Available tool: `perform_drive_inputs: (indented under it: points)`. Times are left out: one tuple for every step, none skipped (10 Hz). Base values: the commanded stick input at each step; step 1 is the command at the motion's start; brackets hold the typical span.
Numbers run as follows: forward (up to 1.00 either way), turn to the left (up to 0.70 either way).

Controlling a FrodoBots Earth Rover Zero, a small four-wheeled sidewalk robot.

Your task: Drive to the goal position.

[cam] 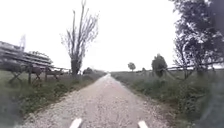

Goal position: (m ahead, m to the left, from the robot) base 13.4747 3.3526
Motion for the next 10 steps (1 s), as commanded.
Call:
perform_drive_inputs:
  points:
    - [0.70,0.00]
    - [0.70,0.00]
    - [0.70,0.00]
    - [0.70,0.00]
    - [0.70,0.00]
    - [0.70,0.00]
    - [0.70,-0.07]
    - [0.70,-0.27]
    - [0.70,-0.35]
    - [0.70,-0.35]
